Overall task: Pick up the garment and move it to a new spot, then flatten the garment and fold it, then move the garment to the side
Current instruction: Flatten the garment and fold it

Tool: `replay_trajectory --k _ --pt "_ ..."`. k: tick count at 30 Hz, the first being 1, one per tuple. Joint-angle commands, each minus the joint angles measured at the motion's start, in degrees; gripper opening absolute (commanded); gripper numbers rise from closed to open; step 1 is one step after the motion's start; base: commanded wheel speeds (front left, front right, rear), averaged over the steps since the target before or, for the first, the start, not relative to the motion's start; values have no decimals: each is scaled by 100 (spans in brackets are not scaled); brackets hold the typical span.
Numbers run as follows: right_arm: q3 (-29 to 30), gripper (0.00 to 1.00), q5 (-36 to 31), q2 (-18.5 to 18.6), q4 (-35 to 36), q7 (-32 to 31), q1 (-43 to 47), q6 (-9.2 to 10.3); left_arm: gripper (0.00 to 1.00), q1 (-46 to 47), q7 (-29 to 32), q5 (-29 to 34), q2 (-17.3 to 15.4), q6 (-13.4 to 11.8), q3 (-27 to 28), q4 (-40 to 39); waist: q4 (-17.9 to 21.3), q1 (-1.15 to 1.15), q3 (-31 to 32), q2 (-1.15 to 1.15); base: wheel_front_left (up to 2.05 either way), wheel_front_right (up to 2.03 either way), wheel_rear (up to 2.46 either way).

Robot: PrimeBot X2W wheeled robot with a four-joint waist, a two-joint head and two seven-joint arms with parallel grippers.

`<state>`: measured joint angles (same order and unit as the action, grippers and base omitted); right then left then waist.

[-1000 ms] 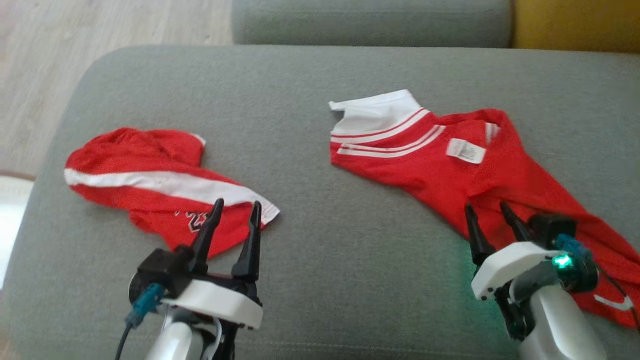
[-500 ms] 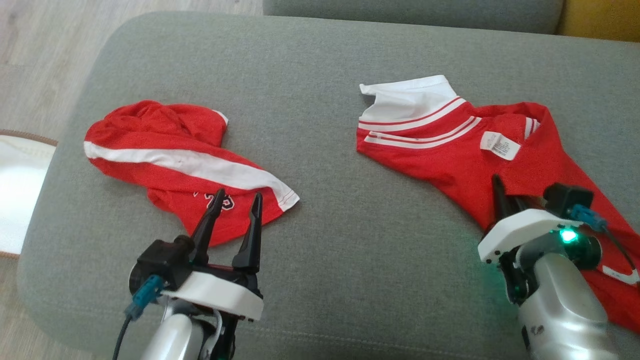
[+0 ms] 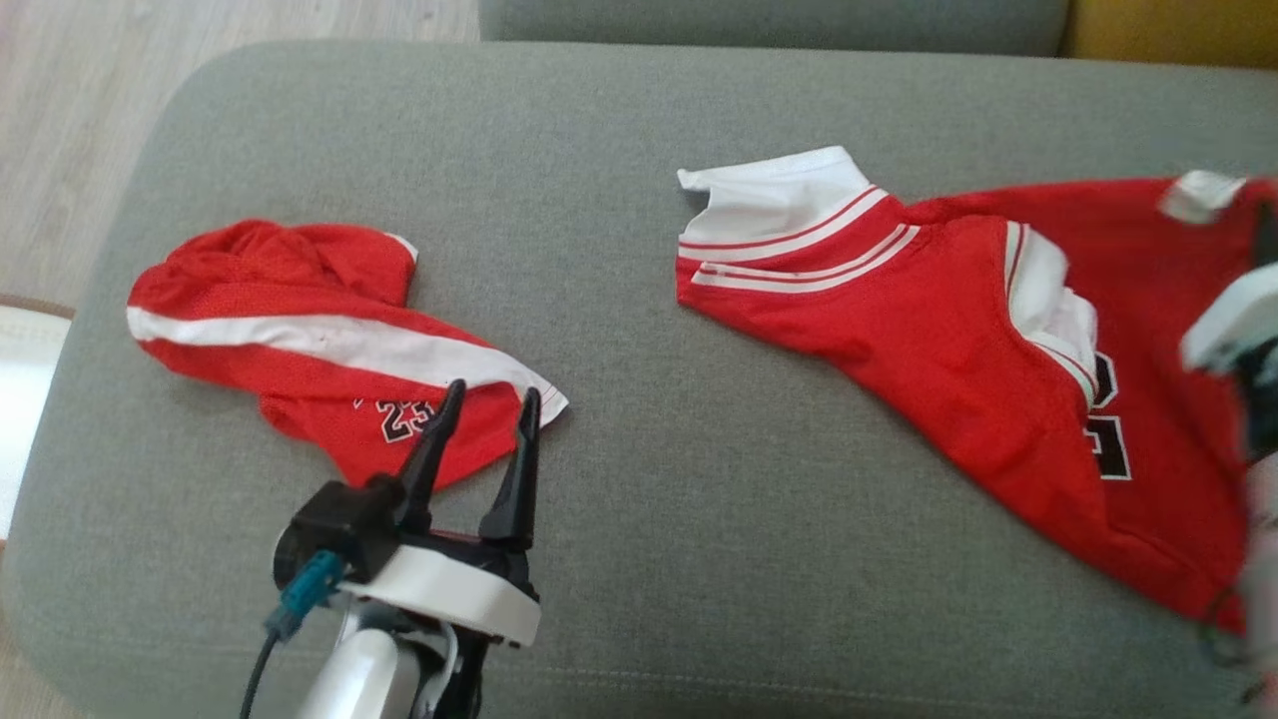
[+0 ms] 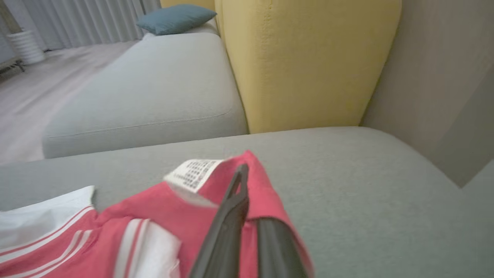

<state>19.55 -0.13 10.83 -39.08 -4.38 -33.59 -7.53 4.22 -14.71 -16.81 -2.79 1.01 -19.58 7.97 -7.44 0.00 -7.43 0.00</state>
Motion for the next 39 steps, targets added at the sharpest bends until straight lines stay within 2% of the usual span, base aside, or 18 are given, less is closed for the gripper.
replay_trajectory --k 1,2,3,7,10,15,19,24,30,34,39 --pt "47 29 -169 182 124 -315 -479 4 100 332 -29 -34 -9 12 125 -182 -70 0 -115 0 0 0 0" --pt "161 81 -273 295 62 -433 -602 4 100 353 -29 -31 -9 22 106 -176 -103 0 -150 0 0 0 0" --pt "234 100 -473 446 -17 -538 -694 4 100 374 -29 -33 -9 25 96 -168 -145 0 -186 0 0 0 0" --pt "706 100 -1118 738 -427 -1043 -998 4 100 419 -29 -68 -9 19 88 -142 -269 0 -232 0 0 0 0" --pt "920 100 -1419 776 -514 -1191 -1102 4 100 416 -29 -78 -9 15 83 -126 -303 0 -214 0 0 0 0" --pt "1347 100 -1923 567 -480 -1201 -1170 4 100 369 -29 -93 -9 -18 148 -99 -249 0 -52 0 0 0 0" --pt "1261 100 -1984 246 -446 -768 -1089 4 100 312 -29 -80 -9 -34 204 -114 -115 0 141 0 0 0 0" --pt "605 100 -1422 -258 -422 239 -765 4 100 221 -29 -46 -9 -70 302 -202 71 0 408 0 0 0 0" --pt "-561 100 -71 -693 8 1334 69 4 100 62 -29 47 -9 -100 474 -331 297 0 720 0 0 0 0" --pt "-1309 100 766 -772 579 1617 874 4 100 -27 -29 107 -9 -90 579 -389 407 0 872 0 0 0 0" --pt "-1900 100 1199 -791 1265 1728 1864 4 100 -103 -29 135 -9 -76 653 -450 492 0 941 0 0 0 0"
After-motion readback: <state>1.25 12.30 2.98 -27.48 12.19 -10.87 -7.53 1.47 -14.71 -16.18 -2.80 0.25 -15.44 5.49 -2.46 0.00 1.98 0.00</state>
